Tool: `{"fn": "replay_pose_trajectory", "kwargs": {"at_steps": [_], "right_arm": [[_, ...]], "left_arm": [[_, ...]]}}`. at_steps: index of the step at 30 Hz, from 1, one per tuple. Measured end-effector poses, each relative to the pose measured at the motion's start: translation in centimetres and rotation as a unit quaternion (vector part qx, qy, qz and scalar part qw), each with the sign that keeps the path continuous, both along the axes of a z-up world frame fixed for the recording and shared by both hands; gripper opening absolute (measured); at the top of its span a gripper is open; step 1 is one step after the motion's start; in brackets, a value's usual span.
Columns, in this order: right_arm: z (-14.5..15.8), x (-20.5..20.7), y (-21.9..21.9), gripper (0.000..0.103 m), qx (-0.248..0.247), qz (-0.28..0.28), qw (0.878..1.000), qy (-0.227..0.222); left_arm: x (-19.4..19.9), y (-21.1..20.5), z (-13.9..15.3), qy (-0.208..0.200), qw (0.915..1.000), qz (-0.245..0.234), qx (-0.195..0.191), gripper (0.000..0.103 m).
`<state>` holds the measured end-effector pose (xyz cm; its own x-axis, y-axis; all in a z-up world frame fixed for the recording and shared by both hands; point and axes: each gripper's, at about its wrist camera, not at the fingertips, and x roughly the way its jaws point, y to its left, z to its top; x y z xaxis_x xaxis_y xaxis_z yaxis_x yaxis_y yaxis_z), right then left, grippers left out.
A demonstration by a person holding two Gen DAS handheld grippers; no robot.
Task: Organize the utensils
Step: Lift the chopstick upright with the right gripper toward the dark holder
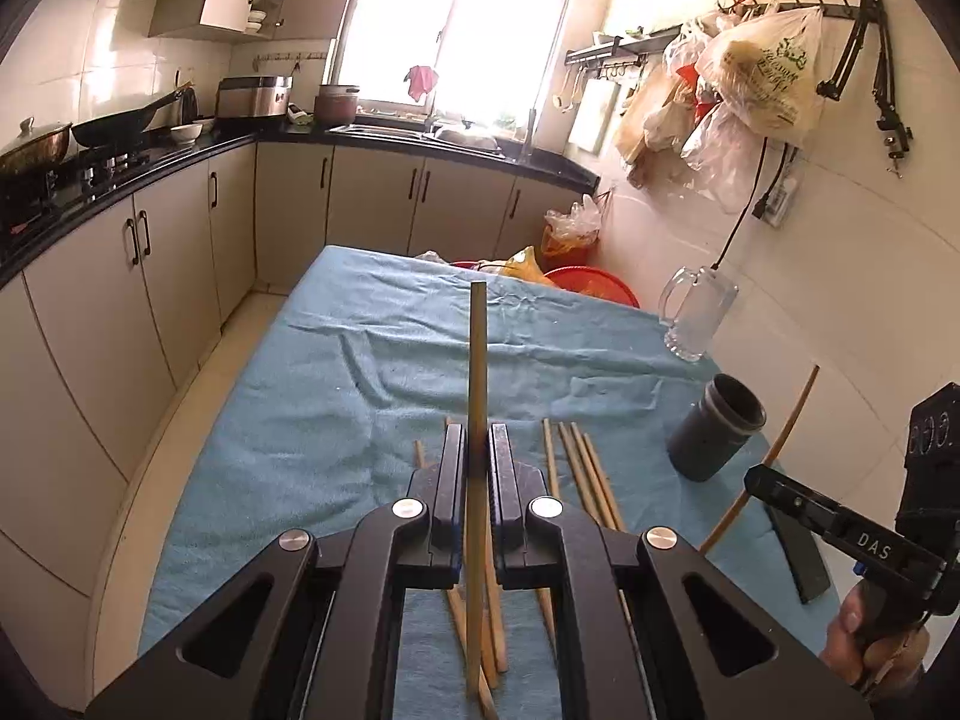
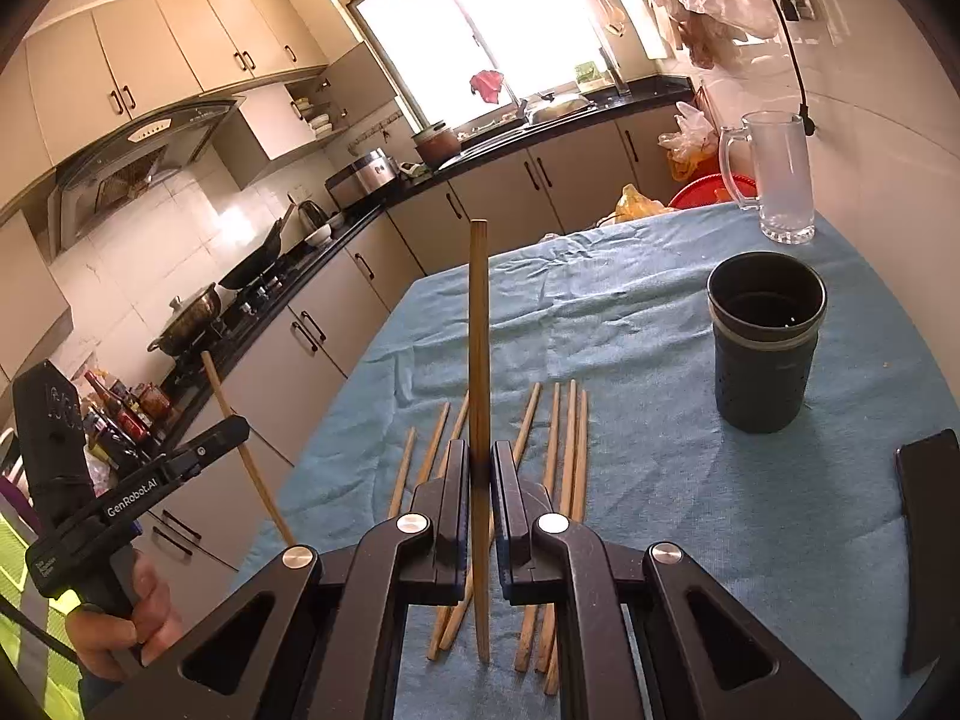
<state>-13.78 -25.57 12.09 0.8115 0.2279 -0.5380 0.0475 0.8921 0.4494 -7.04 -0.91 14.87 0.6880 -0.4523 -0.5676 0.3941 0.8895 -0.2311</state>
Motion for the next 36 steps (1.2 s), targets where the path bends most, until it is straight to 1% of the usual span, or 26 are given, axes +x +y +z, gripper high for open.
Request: {"fn": "replay_pose_trajectory", "kwargs": {"at_steps": [6,20,29,36], "right_arm": [[0.7,-0.6,0.0,0.008,0.001,-0.003,1.000,-0.011],[1.2,-1.1,-1.1,0.008,0.012,-0.007,1.000,-0.020],[2.4,-2.1,-3.3,0.008,0.026,-0.026,0.999,-0.039],[4.2,-3.0,-6.6,0.008,0.035,-0.059,0.996,-0.059]], "left_arm": [[-0.8,-0.4,1.0,-0.012,0.9999,-0.006,-0.005,0.006],[-1.2,-1.4,2.2,-0.020,0.9995,-0.021,-0.010,0.006],[-1.3,-3.5,4.0,-0.028,0.9986,-0.044,-0.010,0.006],[-1.0,-6.4,5.7,-0.031,0.9967,-0.073,-0.014,0.006]]}}
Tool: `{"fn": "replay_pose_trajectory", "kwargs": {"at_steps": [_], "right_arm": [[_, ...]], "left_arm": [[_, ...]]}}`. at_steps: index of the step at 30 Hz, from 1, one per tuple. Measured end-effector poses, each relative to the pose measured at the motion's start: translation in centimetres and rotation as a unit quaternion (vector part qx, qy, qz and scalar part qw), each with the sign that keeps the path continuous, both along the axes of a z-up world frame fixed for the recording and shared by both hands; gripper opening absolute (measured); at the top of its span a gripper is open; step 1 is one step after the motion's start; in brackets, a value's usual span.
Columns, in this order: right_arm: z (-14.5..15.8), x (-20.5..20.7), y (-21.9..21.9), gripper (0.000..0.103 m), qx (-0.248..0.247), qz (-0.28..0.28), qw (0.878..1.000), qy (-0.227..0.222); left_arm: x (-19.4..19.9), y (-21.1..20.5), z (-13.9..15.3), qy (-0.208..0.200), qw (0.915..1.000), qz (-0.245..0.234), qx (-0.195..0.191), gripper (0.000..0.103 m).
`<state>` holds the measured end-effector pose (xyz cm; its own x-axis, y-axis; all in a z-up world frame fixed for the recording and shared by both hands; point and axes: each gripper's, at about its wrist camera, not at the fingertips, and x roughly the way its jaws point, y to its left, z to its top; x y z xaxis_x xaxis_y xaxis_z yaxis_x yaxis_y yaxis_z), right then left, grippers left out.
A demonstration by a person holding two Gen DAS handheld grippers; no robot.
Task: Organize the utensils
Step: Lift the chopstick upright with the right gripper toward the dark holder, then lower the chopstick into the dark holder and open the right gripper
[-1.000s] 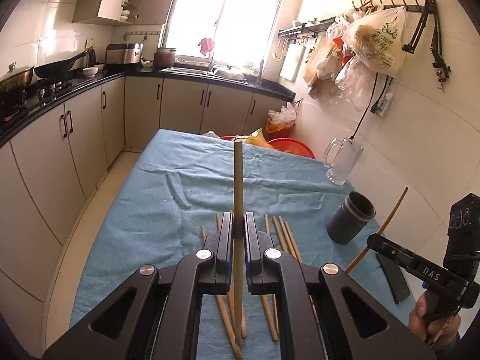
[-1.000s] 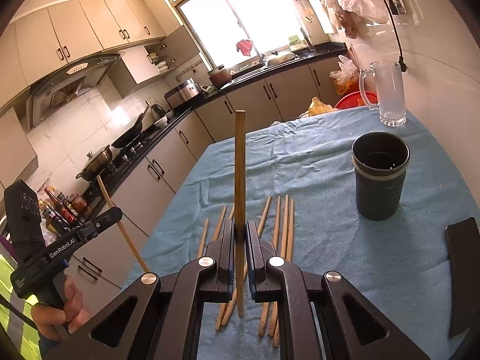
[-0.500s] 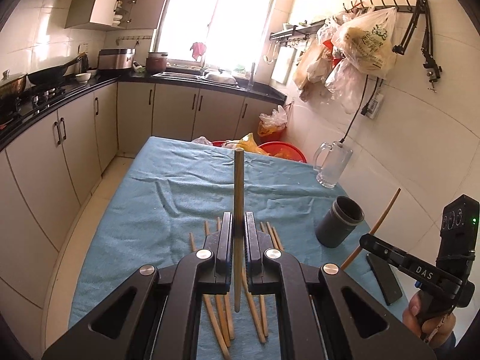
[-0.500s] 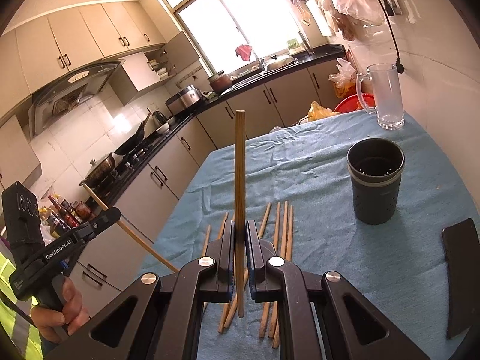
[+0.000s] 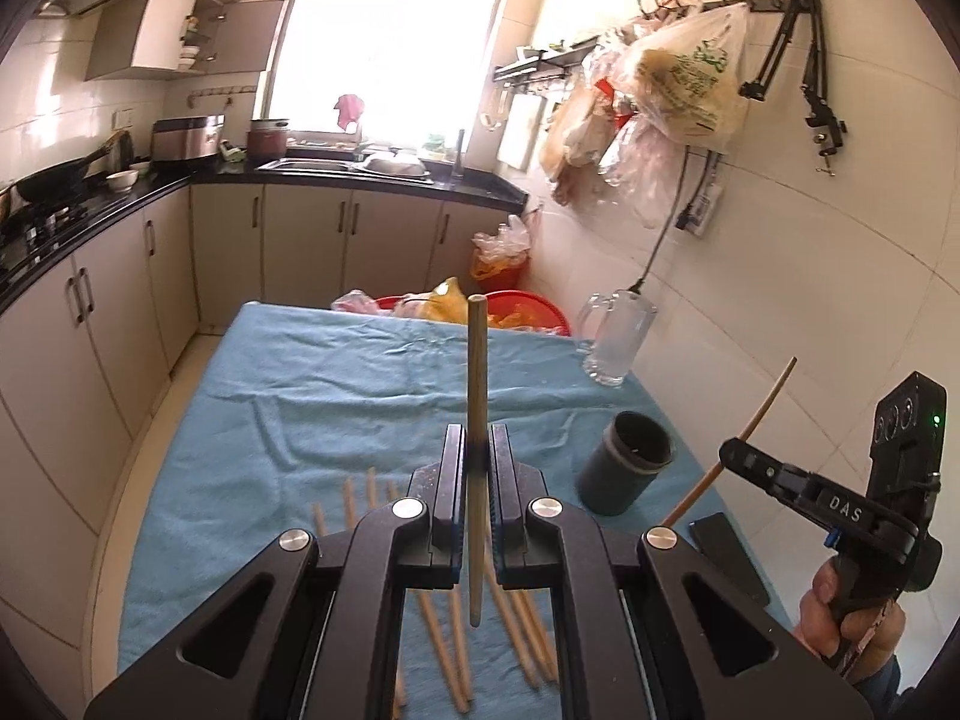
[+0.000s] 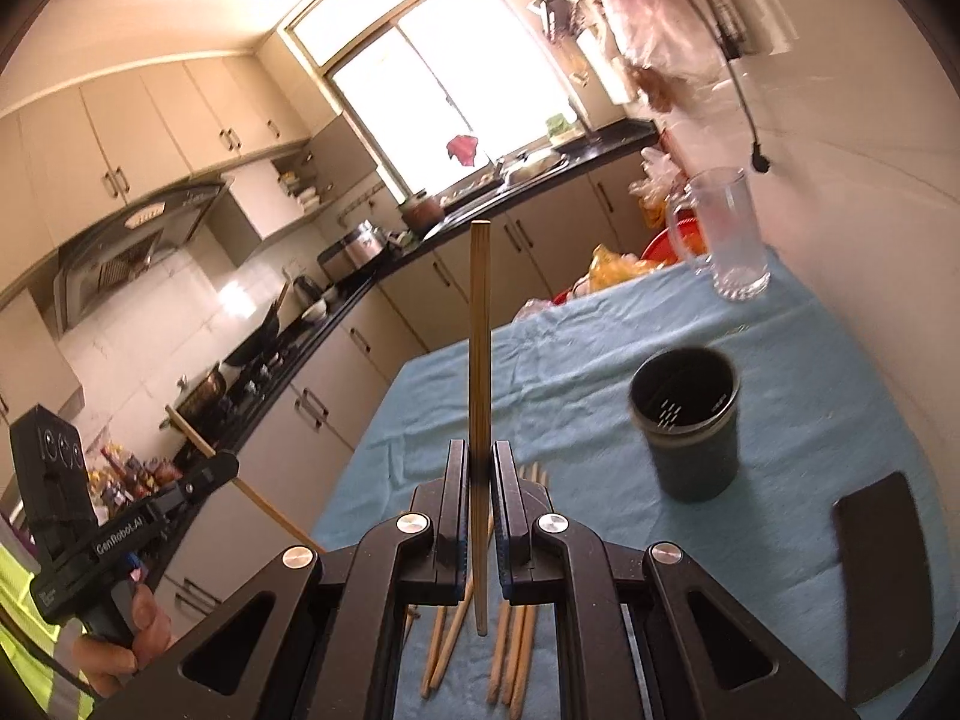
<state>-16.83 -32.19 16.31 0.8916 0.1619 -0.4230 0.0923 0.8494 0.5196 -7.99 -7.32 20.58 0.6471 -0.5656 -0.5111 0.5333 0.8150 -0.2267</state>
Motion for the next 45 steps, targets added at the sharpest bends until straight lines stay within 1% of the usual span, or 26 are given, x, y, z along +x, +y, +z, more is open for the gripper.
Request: {"fn": "replay_pose_trajectory", "kwargs": {"at_steps": [10,13,20,24,27,32,37,45], "right_arm": [[2.8,-1.4,-5.6,0.008,0.018,-0.055,0.998,-0.030],[3.7,-1.7,-7.3,0.008,0.017,-0.076,0.996,-0.037],[5.4,-1.5,-11.5,0.008,0.021,-0.116,0.992,-0.049],[5.8,-0.7,-13.0,0.008,0.017,-0.131,0.990,-0.050],[5.6,0.4,-13.8,0.008,0.009,-0.139,0.989,-0.041],[3.9,2.5,-14.7,0.008,0.006,-0.139,0.990,-0.015],[1.3,4.5,-15.4,0.008,0.015,-0.131,0.991,0.020],[-2.1,6.4,-15.4,0.008,0.026,-0.115,0.991,0.061]], "left_arm": [[1.0,-6.6,3.1,-0.010,0.9986,-0.052,-0.009,0.006],[1.5,-8.7,4.1,-0.016,0.9980,-0.061,-0.011,0.006],[3.3,-13.5,6.5,-0.023,0.9960,-0.081,-0.031,0.006],[4.6,-16.0,6.9,-0.021,0.9948,-0.089,-0.044,0.006],[5.7,-17.7,6.2,-0.010,0.9944,-0.094,-0.046,0.006],[7.7,-19.8,3.2,0.017,0.9945,-0.098,-0.034,0.006],[9.5,-20.8,0.5,0.045,0.9944,-0.093,-0.022,0.006],[10.7,-21.6,-2.5,0.069,0.9936,-0.090,0.000,0.006]]}}
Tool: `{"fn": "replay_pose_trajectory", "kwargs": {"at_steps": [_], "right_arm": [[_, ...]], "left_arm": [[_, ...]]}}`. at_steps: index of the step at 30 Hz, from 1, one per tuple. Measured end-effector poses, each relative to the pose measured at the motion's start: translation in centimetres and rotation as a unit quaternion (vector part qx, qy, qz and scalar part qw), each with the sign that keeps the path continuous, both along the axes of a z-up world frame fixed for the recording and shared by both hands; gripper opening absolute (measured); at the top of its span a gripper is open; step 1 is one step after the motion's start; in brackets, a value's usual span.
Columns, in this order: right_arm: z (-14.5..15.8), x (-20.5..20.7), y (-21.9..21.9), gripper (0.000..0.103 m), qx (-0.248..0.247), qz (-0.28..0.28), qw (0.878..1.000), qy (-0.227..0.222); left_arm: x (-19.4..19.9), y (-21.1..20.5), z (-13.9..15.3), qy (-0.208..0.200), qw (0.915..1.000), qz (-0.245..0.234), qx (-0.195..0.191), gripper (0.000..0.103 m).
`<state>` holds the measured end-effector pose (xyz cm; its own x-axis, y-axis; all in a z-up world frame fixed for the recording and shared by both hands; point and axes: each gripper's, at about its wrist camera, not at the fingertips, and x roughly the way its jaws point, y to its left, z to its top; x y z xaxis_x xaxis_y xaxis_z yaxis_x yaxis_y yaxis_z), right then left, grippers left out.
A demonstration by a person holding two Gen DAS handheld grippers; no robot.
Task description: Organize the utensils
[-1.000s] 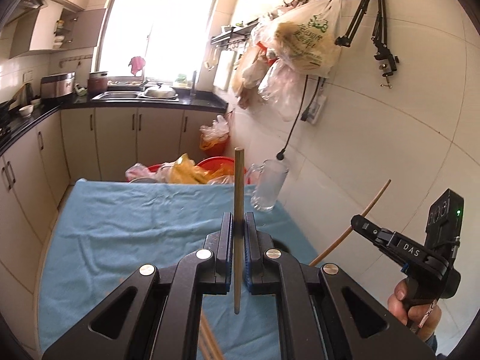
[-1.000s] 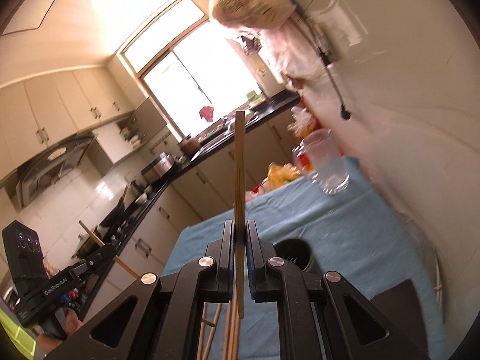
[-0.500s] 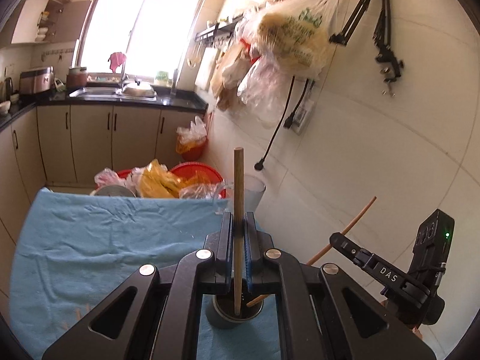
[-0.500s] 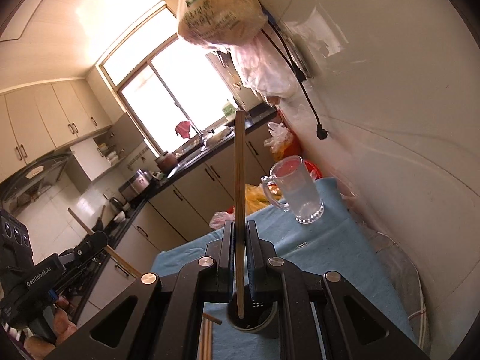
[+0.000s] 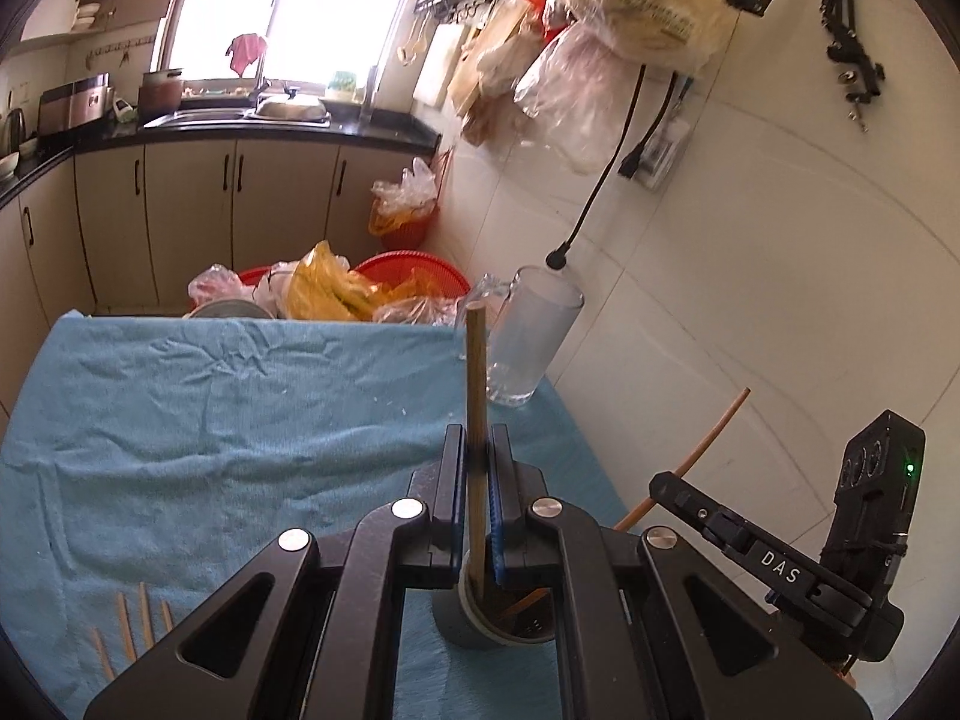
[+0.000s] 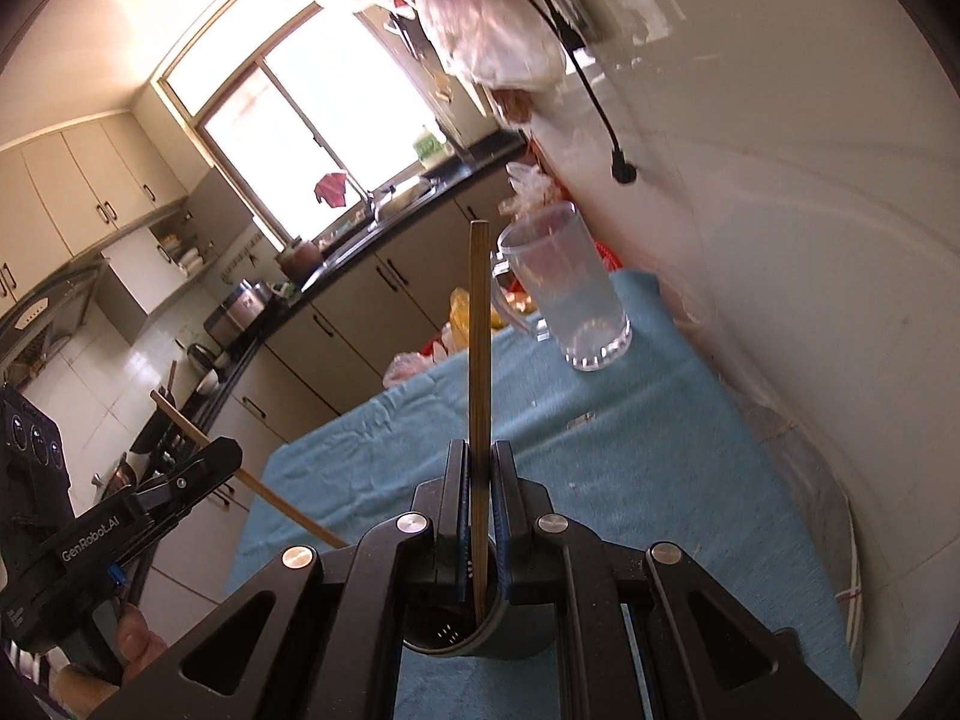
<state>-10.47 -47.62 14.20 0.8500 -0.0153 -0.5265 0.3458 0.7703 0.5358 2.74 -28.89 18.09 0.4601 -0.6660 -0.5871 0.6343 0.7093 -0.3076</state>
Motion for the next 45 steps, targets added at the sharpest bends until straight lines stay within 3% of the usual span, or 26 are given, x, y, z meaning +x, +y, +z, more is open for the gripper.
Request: {"fn": "replay_pose_trajectory", "kwargs": {"at_steps": [8,10,12,13,18,32,45], "right_arm": [[-1.3,0.8,0.1,0.010,0.013,0.009,1.000,0.018],[-1.2,0.7,0.1,0.010,0.015,0.006,1.000,0.017],[-1.1,0.6,0.1,0.010,0.014,0.005,1.000,0.017],[-1.0,0.5,0.1,0.010,0.012,0.004,1.000,0.016],[-0.1,-0.5,0.2,0.024,0.008,-0.004,1.000,0.005],[1.0,-3.7,2.4,0.030,0.003,-0.004,1.000,-0.010],[-1.8,-4.1,9.2,0.032,0.005,0.069,0.997,0.022]], "left_arm": [[0.2,-0.4,-0.8,-0.001,0.9999,-0.007,0.010,0.007],[0.2,-0.4,-0.7,0.000,0.9999,-0.009,0.009,0.013],[0.1,-0.3,-0.5,-0.003,1.0000,-0.006,0.007,0.031],[-0.1,-0.2,-0.3,-0.007,1.0000,-0.004,0.005,0.032],[-0.6,0.3,0.5,-0.012,0.9999,-0.004,0.000,0.033],[-3.3,5.3,1.6,-0.023,0.9996,0.017,-0.005,0.036],[-4.2,14.9,-2.4,0.013,0.9970,0.076,0.005,0.037]]}}
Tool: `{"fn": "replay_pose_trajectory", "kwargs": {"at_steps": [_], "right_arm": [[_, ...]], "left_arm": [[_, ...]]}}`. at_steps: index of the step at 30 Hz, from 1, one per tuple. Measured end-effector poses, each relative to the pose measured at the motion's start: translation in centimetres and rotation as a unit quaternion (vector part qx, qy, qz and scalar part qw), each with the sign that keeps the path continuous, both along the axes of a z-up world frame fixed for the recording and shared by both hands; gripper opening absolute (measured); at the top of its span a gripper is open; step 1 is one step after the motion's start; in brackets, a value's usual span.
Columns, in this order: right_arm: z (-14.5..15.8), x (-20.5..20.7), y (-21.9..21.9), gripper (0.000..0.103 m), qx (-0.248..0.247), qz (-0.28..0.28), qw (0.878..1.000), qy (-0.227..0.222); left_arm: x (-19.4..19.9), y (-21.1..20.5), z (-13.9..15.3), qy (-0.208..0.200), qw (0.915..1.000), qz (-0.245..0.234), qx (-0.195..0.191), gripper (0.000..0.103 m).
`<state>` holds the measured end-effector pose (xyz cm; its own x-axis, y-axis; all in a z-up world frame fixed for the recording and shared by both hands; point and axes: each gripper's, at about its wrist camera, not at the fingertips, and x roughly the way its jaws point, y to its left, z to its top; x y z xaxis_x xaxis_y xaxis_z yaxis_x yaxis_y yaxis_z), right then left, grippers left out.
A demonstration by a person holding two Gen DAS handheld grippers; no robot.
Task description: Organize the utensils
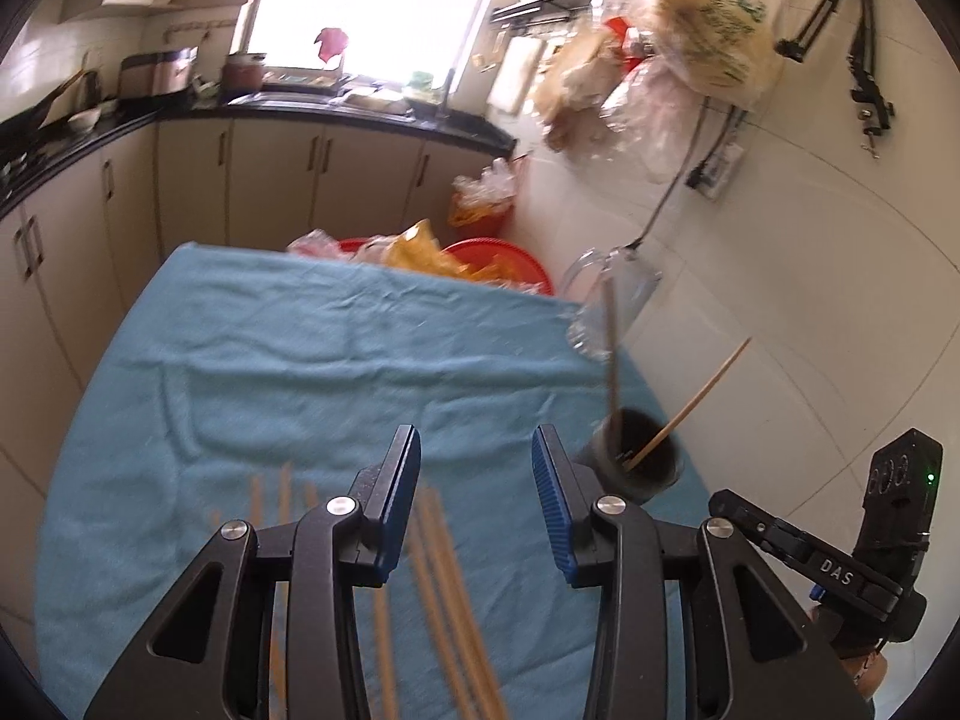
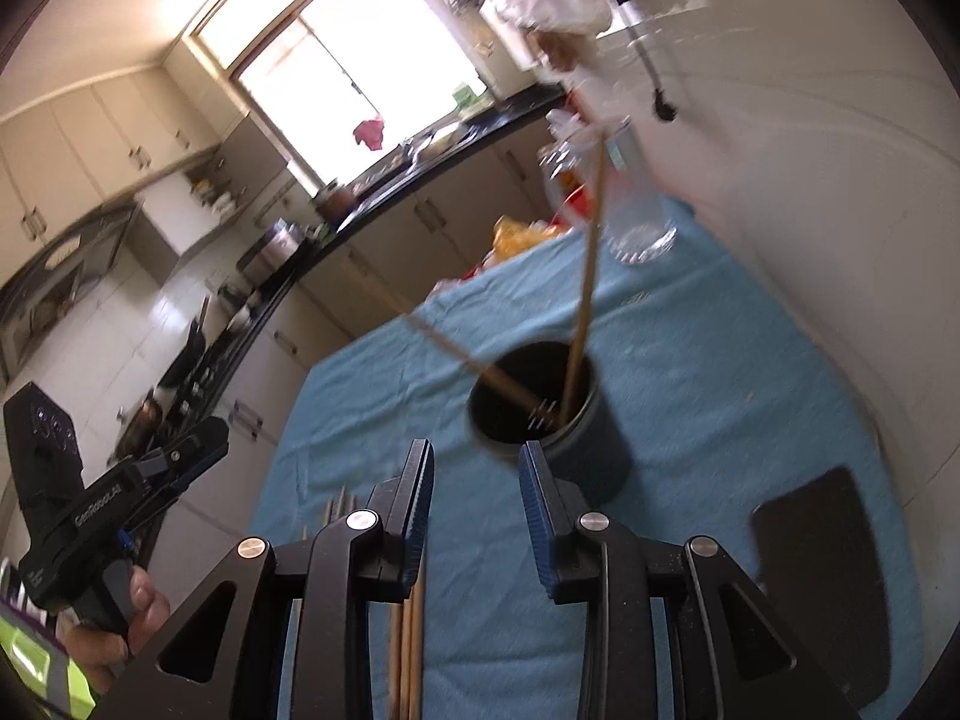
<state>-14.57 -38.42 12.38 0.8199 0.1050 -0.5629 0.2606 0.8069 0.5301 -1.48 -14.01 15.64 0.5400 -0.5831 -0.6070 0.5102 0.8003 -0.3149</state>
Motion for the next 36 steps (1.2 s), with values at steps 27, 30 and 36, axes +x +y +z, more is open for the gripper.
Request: {"fn": "replay_pose_trajectory", "kwargs": {"at_steps": [27,30,36], "right_arm": [[-5.6,2.8,9.8,0.032,-0.020,0.103,0.991,0.078],[-5.7,3.3,9.9,0.032,-0.028,0.109,0.990,0.085],[-5.6,5.9,11.1,0.024,-0.046,0.130,0.985,0.100]], "left_arm": [[5.4,9.3,-14.0,0.158,0.9777,0.117,0.073,0.027],[5.5,8.5,-14.0,0.138,0.9760,0.122,0.116,0.014],[4.5,9.2,-14.2,0.113,0.9761,0.121,0.140,0.007]]}}
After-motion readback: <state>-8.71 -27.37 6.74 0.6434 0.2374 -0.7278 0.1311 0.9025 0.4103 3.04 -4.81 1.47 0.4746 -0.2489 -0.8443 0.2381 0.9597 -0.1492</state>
